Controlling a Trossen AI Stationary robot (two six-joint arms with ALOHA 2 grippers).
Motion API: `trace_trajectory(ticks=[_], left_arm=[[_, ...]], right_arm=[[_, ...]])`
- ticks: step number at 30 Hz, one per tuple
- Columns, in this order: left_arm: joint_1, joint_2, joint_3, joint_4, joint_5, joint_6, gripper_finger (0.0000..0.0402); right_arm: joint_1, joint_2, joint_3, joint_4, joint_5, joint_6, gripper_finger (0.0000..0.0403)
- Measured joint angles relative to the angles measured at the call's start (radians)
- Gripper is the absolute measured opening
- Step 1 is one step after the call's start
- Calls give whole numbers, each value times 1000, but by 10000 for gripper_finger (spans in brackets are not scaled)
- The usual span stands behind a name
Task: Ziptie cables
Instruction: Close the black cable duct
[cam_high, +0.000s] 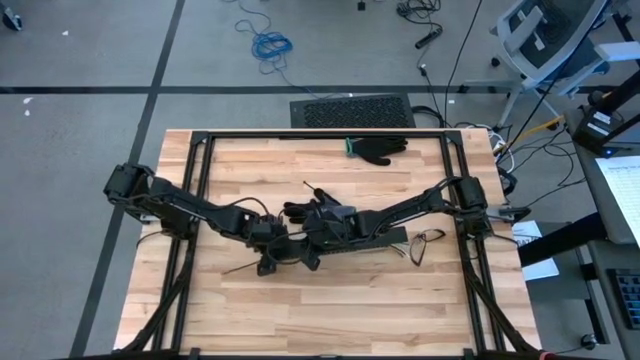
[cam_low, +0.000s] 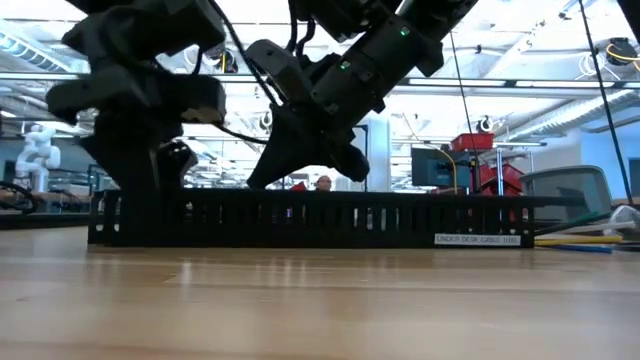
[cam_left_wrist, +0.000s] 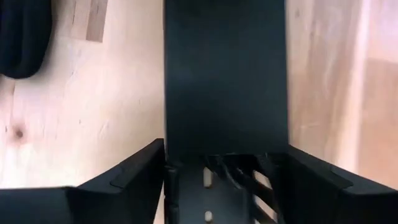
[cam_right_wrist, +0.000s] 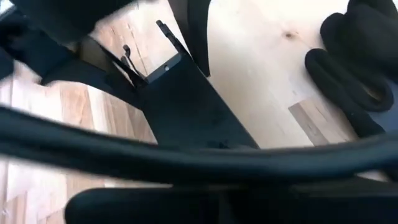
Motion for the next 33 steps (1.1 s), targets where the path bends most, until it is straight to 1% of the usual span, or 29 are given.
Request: trace_trajectory(ticks=[6, 9, 11, 16, 21, 26, 31, 33], left_arm=[[14, -2, 89, -154, 116, 21, 329], [13, -2, 131, -226, 131, 17, 354], [12, -3, 142, -244, 132, -8, 364], [-11, -3, 143, -253, 114, -44, 370], [-33, -4, 134, -238, 31, -55, 370], [-35, -4, 52, -149, 26, -125, 371], [-33, -4, 9, -138, 7, -128, 371], [-32, -4, -2, -104, -4, -118, 371]], right_arm=[[5, -1, 1, 3, 5, -17, 0], [5, -2, 2, 5, 5, -38, 0], [5, -3, 2, 6, 6, -50, 0], [5, -4, 3, -2, 7, -58, 0], [8, -5, 5, -9, 7, -61, 0], [9, -5, 5, -10, 7, -62, 0], [9, -6, 5, -10, 7, -60, 0], [9, -6, 5, -10, 7, -61, 0]])
